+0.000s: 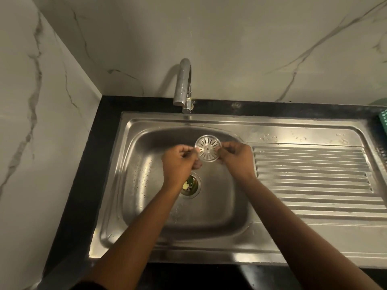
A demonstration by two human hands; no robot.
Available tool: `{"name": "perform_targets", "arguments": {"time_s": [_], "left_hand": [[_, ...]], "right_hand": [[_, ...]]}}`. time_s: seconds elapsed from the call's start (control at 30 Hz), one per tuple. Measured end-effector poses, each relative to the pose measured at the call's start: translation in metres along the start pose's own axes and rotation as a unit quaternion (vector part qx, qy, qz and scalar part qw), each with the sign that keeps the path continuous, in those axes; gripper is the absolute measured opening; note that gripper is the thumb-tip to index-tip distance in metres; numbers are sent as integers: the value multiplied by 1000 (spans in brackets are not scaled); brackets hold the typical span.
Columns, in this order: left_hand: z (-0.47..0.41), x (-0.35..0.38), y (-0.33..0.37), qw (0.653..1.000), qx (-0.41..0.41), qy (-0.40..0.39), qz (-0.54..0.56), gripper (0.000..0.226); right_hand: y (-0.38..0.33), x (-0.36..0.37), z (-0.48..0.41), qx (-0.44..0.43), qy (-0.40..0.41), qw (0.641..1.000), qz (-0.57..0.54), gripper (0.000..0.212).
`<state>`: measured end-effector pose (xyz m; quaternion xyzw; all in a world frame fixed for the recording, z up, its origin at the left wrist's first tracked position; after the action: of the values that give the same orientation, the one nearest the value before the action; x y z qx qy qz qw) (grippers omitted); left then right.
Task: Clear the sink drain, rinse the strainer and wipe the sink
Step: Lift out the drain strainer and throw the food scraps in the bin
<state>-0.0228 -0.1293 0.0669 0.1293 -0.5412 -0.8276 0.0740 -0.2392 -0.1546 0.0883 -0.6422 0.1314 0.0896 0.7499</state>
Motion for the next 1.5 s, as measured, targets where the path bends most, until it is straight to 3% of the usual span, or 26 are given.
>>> {"name": "perform_targets", "arguments": {"time_s": [0.13, 0.27, 0.4, 0.57, 0.83, 0.97, 1.13, 1.23, 1.37, 1.5], "left_hand": [[-18, 22, 21, 1000, 2, -1, 15, 17], [-26, 32, 20, 1000, -4, -1, 12, 7], [-23, 38, 13, 1000, -10, -1, 7, 6], [-22, 28, -3, 999, -28, 14, 6, 7], [-27, -2, -9, 999, -41, 33, -10, 8], [-29, -15, -10, 998, -41, 38, -12, 10], [-27, -34, -24, 998, -48, 43, -29, 11], [-28, -44, -34, 996, -50, 44, -57, 8], [-26, -54, -54, 991, -60, 39, -112, 7], [-24, -56, -75, 984, -49, 26, -167, 18]], "right_hand": [[0, -35, -49, 31, 68, 997, 14, 5], [3, -60, -93, 85, 127, 988, -34, 8], [1, -70, -125, 110, 141, 983, -42, 26], [13, -74, -139, 138, 160, 976, -43, 16], [18, -73, -142, 129, 186, 973, -43, 21], [19, -71, -140, 113, 177, 977, -22, 25], [23, -70, -127, 102, 172, 980, -14, 13], [24, -72, -116, 86, 180, 979, -31, 22], [15, -64, -88, 7, 170, 985, 14, 20], [17, -6, -42, -80, 21, 987, 140, 24]]}}
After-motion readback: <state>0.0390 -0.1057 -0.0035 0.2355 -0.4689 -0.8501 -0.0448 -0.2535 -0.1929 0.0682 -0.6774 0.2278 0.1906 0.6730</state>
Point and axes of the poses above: each hand's wrist, its own z-axis away from the middle knuckle, its own x-axis out of the palm, y = z × x, the point moved 10 cm from there along -z, towards the middle knuckle, and after that the axes turned 7 degrees about -x, right-handed, at the moved point
